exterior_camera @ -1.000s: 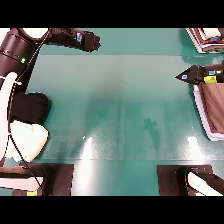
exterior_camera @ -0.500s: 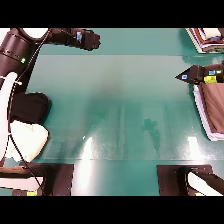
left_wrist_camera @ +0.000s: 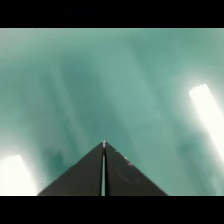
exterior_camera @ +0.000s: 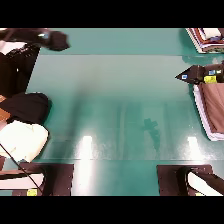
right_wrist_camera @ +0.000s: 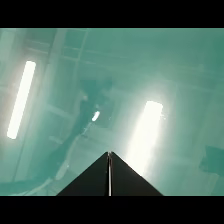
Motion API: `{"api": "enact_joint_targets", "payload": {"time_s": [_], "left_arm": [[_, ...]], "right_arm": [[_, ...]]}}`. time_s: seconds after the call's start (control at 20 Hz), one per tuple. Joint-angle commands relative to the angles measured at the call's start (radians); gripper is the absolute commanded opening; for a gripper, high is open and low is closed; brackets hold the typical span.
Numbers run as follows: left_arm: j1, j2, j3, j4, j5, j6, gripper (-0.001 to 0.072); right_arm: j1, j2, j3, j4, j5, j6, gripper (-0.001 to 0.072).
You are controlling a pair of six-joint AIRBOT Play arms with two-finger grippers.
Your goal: Fold the shirts.
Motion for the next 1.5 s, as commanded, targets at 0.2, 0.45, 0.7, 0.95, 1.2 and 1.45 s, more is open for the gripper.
{"api": "enact_joint_targets", "payload": {"time_s": [0.2, 0.45, 0.7, 0.95, 1.2, 1.45], "left_arm": [[0.361, 0.144, -0.267, 0.285, -0.195, -0.013, 0.003], [0.425, 0.142, -0.55, 0.322, -0.068, -0.071, 0.0709], [0.425, 0.13, -0.792, 0.338, 0.144, -0.133, 0.0709], [0.425, 0.133, -0.8, 0.336, 0.151, -0.167, 0.0182], [0.402, 0.246, -0.665, 0.283, 0.109, -0.166, 0.0028], [0.187, 0.486, -0.329, 0.273, 0.102, -0.176, 0.0027]], "right_arm": [[0.001, 0.001, 0.0, 0.001, 0.001, 0.0, 0.0019], [0.001, 0.0, -0.001, 0.001, -0.002, 0.0, 0.0019], [0.001, 0.0, -0.001, 0.001, -0.003, 0.0, 0.002], [0.001, 0.001, 0.0, 0.001, -0.032, 0.0, 0.0019], [0.001, 0.013, 0.001, 0.008, -0.089, 0.0, 0.0019], [0.001, 0.052, 0.101, 0.003, -0.186, 0.0, 0.002]]}}
